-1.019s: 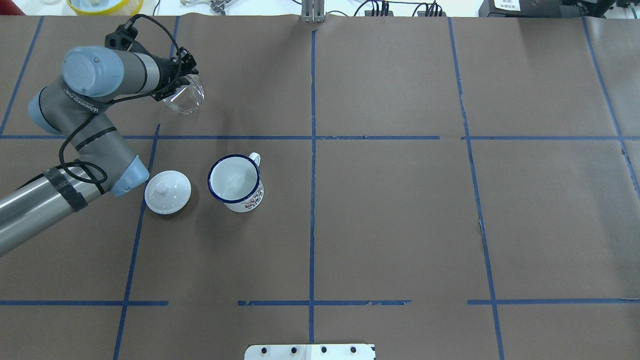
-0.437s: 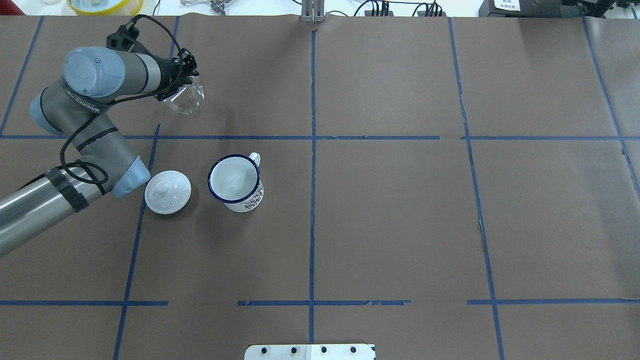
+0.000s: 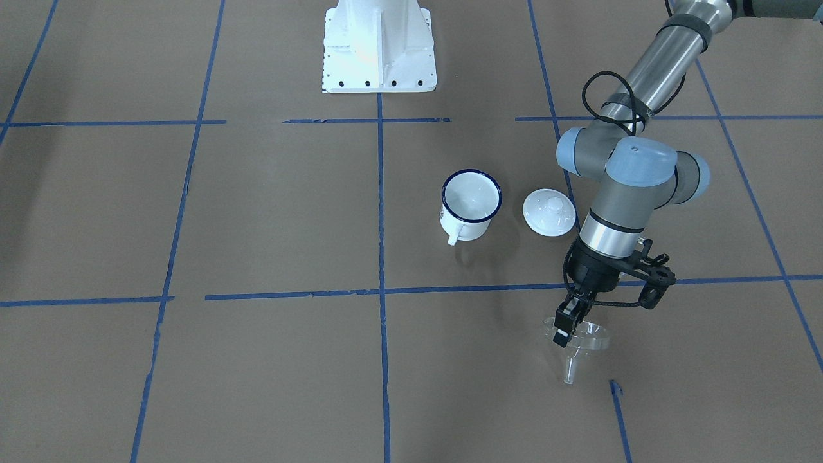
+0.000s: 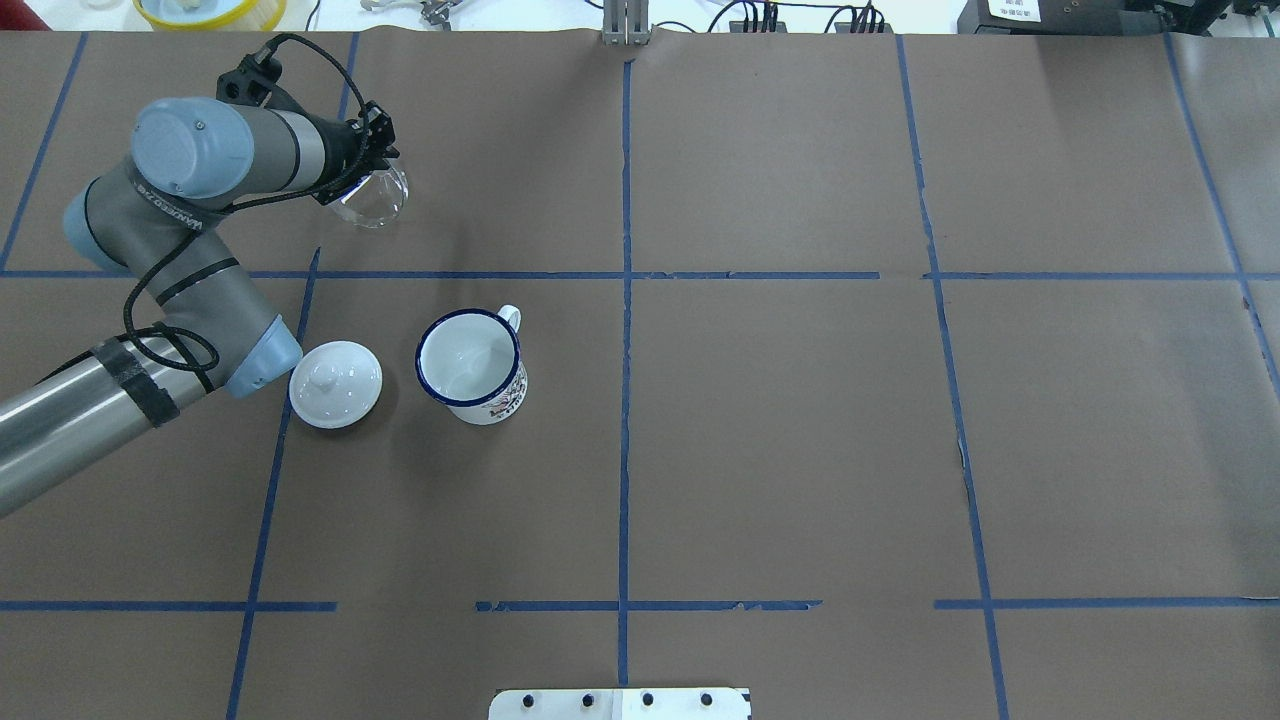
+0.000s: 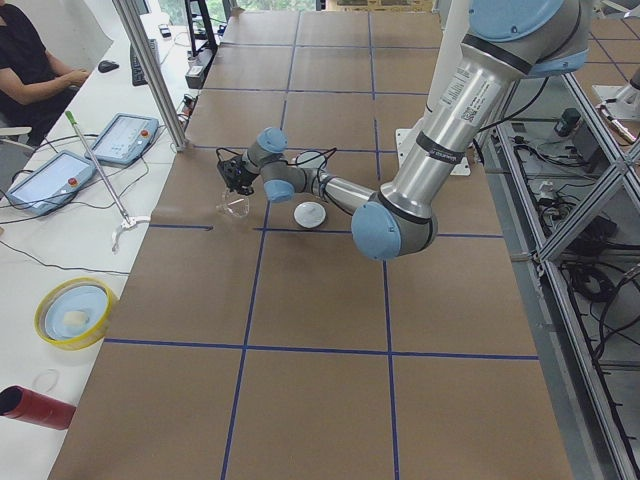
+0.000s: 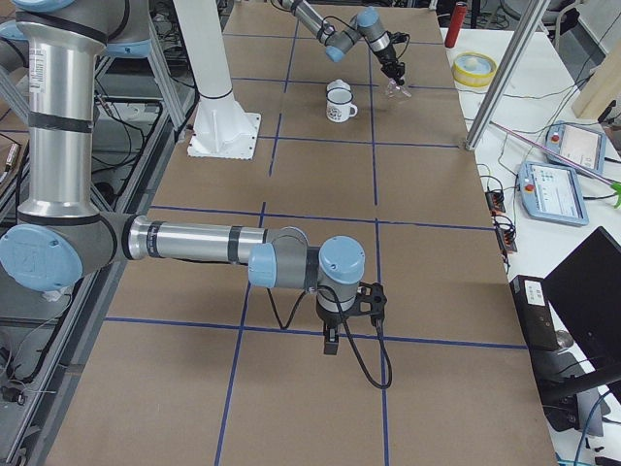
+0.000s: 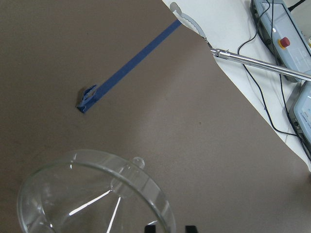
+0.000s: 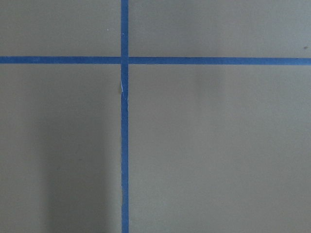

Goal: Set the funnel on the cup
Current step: 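Lift the glass funnel off the table with the left gripper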

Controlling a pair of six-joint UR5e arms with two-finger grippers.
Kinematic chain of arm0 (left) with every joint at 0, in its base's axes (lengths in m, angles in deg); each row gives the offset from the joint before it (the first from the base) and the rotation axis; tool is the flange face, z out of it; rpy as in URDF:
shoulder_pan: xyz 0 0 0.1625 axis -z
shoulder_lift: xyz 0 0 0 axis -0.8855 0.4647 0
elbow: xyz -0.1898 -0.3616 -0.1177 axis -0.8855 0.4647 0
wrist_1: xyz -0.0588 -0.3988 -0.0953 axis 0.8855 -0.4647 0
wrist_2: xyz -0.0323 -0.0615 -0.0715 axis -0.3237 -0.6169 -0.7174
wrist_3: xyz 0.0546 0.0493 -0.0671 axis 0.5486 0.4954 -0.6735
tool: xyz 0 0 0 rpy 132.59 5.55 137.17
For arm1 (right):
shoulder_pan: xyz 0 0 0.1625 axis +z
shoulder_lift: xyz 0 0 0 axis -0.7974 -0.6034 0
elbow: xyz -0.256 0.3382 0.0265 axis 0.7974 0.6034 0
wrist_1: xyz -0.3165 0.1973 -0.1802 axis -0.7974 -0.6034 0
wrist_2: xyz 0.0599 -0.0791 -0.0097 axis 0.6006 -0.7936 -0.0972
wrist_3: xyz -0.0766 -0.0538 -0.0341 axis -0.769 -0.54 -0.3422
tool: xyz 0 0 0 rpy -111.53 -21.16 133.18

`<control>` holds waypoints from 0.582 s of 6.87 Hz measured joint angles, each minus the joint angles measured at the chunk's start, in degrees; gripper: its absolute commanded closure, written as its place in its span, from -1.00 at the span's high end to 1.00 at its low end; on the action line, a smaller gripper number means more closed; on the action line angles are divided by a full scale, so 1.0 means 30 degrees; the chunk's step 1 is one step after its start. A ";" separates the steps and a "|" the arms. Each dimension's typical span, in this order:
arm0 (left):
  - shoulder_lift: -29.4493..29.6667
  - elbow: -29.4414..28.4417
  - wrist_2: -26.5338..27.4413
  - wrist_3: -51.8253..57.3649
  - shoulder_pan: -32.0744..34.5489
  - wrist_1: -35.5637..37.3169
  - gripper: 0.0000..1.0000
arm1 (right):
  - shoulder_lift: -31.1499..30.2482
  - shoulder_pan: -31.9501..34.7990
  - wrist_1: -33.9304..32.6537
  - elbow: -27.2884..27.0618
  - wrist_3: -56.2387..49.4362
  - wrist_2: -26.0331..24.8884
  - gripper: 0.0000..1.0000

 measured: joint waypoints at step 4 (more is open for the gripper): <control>-0.0092 0.1257 -0.0618 0.0081 0.0411 -0.0574 -1.00 | 0.0020 0.0001 0.0000 0.0021 0.0000 0.0000 1.00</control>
